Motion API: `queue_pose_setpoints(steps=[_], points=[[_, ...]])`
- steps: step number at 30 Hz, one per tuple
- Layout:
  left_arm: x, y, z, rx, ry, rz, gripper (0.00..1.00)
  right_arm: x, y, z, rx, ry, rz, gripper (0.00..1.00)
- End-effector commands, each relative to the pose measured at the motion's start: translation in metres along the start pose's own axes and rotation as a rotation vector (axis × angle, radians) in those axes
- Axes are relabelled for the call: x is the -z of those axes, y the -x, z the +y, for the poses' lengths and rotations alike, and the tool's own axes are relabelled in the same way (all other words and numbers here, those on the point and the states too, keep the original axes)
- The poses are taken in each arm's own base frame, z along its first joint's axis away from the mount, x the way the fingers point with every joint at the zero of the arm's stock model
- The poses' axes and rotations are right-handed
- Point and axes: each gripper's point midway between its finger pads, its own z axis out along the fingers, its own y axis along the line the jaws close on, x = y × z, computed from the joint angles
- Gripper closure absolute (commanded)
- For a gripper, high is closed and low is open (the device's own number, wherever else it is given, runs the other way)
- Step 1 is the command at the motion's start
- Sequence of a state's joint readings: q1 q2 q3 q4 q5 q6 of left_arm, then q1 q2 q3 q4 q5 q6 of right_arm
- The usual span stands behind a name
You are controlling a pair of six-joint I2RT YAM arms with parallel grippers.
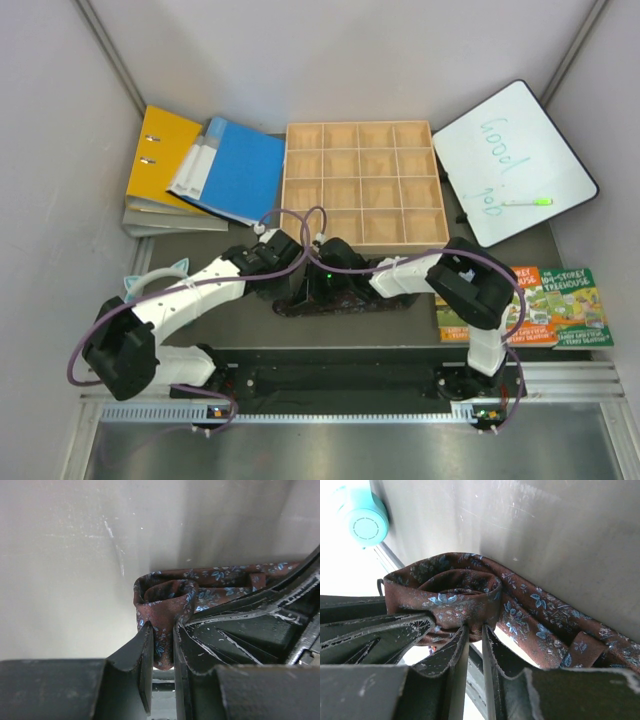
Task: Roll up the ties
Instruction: Roll the tie at the center of the board.
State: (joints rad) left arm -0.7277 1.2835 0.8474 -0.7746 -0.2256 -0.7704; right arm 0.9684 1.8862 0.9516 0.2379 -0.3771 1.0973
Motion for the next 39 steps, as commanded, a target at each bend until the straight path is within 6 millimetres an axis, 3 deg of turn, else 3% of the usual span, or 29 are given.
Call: queue_pose_setpoints(steps=[1, 4, 5, 10, 14, 19, 25, 30, 36, 39], points=[[0.014, 0.014, -0.032, 0.022, -0.119, -0.034, 0.86, 0.003, 0.006, 0.028, 0.046, 0.059, -0.035, 0.81], [0.008, 0.008, -0.037, 0.019, -0.117, -0.023, 0.87, 0.009, 0.008, 0.025, 0.062, 0.023, -0.046, 0.79], [0.006, 0.007, -0.038, 0.017, -0.116, -0.022, 0.87, 0.012, 0.004, 0.014, 0.050, -0.035, -0.029, 0.79], [-0.002, 0.004, -0.047, -0.010, -0.080, -0.031, 0.87, 0.030, 0.007, -0.003, 0.061, -0.160, -0.053, 0.72], [-0.009, 0.000, -0.051, -0.032, -0.046, -0.028, 0.88, 0.058, 0.014, -0.006, 0.050, -0.183, -0.094, 0.64], [-0.016, -0.005, -0.055, -0.056, -0.014, -0.020, 0.89, 0.098, 0.024, -0.028, 0.017, -0.243, -0.166, 0.52], [-0.017, -0.004, -0.063, -0.087, 0.020, -0.027, 0.87, 0.140, 0.032, -0.054, -0.016, -0.287, -0.246, 0.48], [-0.021, -0.009, -0.076, -0.101, 0.014, -0.018, 0.79, 0.161, 0.039, -0.071, -0.036, -0.326, -0.291, 0.47], [-0.026, -0.016, -0.095, -0.129, 0.012, -0.006, 0.71, 0.173, 0.042, -0.072, -0.019, -0.343, -0.319, 0.47], [-0.027, -0.018, -0.102, -0.145, 0.028, -0.007, 0.59, 0.175, 0.042, -0.071, -0.013, -0.343, -0.321, 0.47]])
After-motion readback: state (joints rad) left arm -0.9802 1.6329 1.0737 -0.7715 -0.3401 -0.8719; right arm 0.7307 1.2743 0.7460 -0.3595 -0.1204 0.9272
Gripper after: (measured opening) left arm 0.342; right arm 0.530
